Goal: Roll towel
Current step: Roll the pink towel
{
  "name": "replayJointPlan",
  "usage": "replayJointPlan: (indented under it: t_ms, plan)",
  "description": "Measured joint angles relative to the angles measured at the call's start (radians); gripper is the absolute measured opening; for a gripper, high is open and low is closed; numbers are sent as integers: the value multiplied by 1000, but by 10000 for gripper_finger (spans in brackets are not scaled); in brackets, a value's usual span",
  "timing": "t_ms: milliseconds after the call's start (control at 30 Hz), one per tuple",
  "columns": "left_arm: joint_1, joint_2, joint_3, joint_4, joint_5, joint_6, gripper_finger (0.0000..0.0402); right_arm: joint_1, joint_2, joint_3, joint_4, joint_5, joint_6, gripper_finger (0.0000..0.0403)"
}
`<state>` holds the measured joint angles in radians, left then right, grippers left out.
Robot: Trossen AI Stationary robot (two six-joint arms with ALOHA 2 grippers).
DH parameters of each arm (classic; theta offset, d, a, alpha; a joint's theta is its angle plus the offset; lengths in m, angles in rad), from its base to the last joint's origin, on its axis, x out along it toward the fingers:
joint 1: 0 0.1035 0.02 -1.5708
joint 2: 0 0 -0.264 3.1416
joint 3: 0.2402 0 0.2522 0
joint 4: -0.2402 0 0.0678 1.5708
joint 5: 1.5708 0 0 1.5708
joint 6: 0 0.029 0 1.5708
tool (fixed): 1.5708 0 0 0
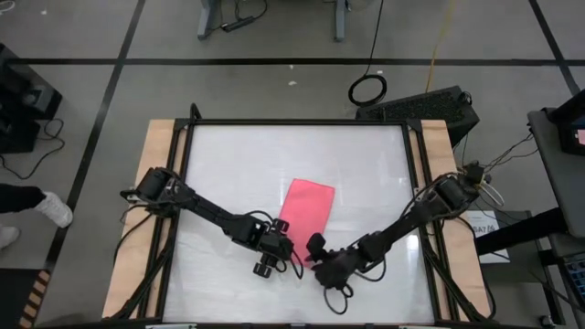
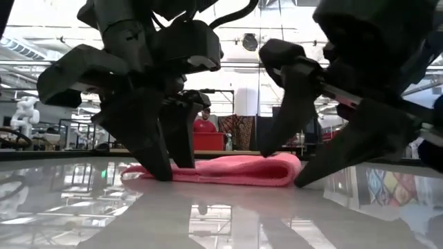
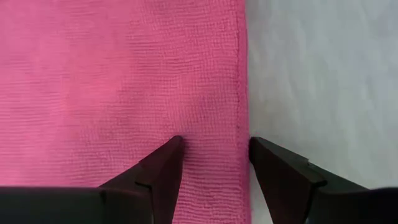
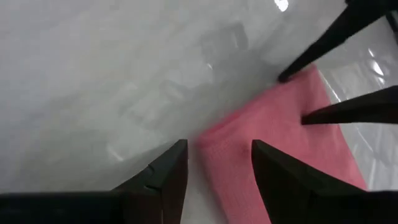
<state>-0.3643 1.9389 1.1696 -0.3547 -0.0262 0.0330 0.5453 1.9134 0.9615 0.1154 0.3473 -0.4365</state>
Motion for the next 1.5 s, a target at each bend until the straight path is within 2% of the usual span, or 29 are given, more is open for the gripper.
replayJointPlan:
  t_ms: [100, 233, 300, 433, 467, 833, 1033, 1167, 1333, 1500]
  plan:
    - [1, 8, 1, 11, 11, 1, 198, 3, 33, 41, -39, 75, 11, 169]
    - [1, 11, 2, 10, 16, -1, 198, 6, 48, 63, -78, 96, 129, 149]
    - [1, 11, 2, 9, 17, -1, 198, 18, 50, 62, -82, 107, 203, 118]
    - [1, 12, 2, 10, 19, -1, 198, 62, 54, 60, -90, 141, 302, 23]
    - [1, 13, 2, 10, 22, 2, 198, 70, 54, 59, -92, 145, 329, 13]
    - [1, 15, 2, 17, 86, 76, 198, 143, 54, 58, -104, 303, 651, 2]
    - [-2, 16, 2, 20, 164, 100, 198, 137, 54, 58, -130, 287, 804, 1]
    - [-8, 16, 1, 11, 177, 105, 198, 134, 44, 58, -136, 280, 921, 1]
    - [-26, 16, 0, 42, 174, 49, 198, 130, 5, 58, -135, 305, 1111, 0]
    - [-50, 26, -1, 71, 81, -3, 198, 127, -8, 58, -142, 302, 1278, 0]
